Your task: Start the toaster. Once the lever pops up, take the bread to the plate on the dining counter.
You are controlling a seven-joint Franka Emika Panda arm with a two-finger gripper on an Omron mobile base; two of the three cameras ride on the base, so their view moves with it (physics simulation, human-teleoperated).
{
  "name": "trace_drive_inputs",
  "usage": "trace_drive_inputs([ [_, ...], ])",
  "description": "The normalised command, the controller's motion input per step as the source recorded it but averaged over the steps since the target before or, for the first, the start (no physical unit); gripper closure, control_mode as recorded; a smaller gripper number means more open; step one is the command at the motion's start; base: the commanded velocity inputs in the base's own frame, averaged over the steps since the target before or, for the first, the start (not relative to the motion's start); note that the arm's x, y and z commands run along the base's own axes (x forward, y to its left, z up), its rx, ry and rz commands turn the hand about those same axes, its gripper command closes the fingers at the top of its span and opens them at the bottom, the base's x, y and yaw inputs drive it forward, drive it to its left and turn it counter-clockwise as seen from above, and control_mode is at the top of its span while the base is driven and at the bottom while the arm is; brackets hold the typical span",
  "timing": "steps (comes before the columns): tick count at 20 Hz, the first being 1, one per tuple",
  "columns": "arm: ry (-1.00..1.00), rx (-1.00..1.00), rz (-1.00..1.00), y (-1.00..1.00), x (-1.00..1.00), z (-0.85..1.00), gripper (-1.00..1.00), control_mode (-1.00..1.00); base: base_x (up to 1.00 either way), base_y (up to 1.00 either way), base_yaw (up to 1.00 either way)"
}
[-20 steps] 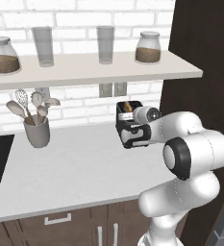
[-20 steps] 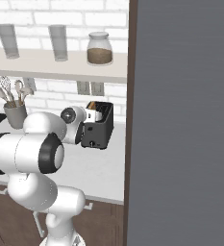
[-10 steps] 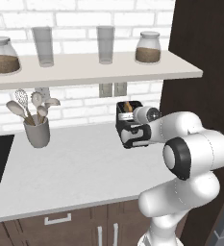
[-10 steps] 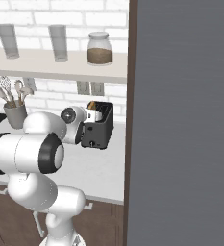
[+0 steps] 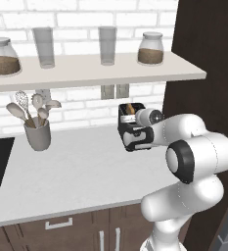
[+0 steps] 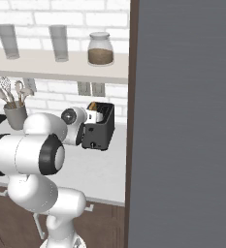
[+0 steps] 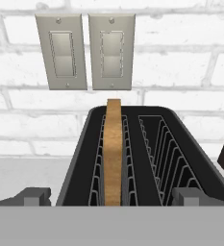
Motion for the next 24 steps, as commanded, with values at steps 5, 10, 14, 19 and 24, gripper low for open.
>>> trace_drive_inputs([
  [5, 0.0, 0.0, 0.0, 0.0, 0.0, 0.0, -1.0, -1.0, 0.0, 0.0, 0.0],
  [10, 0.0, 0.0, 0.0, 0.0, 0.0, 0.0, -1.0, -1.0, 0.0, 0.0, 0.0],
  [14, 0.0, 0.0, 0.0, 0.0, 0.0, 0.0, -1.0, -1.0, 0.0, 0.0, 0.0],
  [19, 0.0, 0.0, 0.0, 0.0, 0.0, 0.0, -1.0, -1.0, 0.0, 0.0, 0.0],
  [24, 0.0, 0.0, 0.0, 0.0, 0.09, 0.0, -1.0, -1.0, 0.0, 0.0, 0.0],
])
